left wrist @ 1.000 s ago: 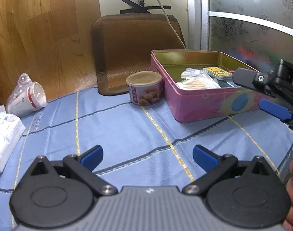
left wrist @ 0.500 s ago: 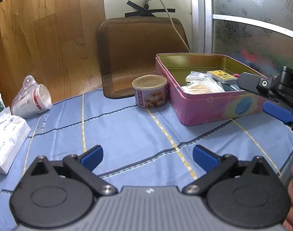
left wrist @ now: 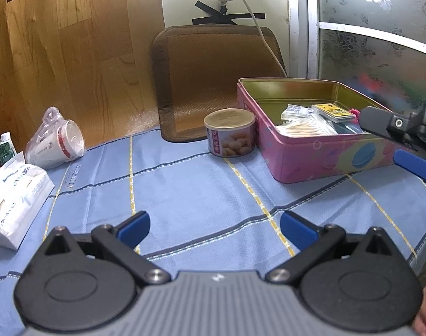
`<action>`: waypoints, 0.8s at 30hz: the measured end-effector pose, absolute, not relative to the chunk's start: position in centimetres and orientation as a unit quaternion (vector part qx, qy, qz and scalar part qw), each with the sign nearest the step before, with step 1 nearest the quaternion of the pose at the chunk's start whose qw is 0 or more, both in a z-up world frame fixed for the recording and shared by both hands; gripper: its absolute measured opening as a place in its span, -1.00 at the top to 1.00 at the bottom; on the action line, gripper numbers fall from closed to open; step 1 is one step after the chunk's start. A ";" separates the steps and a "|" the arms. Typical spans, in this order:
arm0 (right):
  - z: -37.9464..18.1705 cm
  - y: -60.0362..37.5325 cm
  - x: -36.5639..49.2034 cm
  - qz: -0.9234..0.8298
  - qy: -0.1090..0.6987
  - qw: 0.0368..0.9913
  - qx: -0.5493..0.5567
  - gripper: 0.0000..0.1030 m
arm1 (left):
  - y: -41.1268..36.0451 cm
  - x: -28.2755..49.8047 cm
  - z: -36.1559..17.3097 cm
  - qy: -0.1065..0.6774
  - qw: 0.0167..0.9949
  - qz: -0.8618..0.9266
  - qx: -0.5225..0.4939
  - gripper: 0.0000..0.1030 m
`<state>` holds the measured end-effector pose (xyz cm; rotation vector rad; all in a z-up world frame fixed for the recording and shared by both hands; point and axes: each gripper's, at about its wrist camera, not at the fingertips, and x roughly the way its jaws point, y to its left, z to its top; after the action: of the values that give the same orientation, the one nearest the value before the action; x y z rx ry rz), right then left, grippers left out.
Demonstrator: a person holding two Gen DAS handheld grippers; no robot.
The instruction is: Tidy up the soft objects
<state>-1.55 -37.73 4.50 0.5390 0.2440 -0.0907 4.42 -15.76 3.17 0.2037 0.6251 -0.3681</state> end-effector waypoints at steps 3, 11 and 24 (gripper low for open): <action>4.5 -37.7 -1.5 -0.044 0.120 0.956 0.263 -0.78 | -15.9 4.3 3.2 0.305 0.930 -0.180 0.102 -0.99; 4.7 -37.8 -1.7 -0.045 0.116 0.957 0.263 -0.78 | -15.9 4.3 3.2 0.305 0.931 -0.174 0.103 -0.99; 4.9 -37.5 -2.0 -0.044 0.110 0.960 0.254 -0.78 | -15.8 3.9 3.4 0.299 0.933 -0.168 0.108 -0.99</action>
<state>-2.01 -37.54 4.94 0.5143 0.2220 -0.0882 3.92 -15.81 3.40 0.2203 0.6121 -0.3432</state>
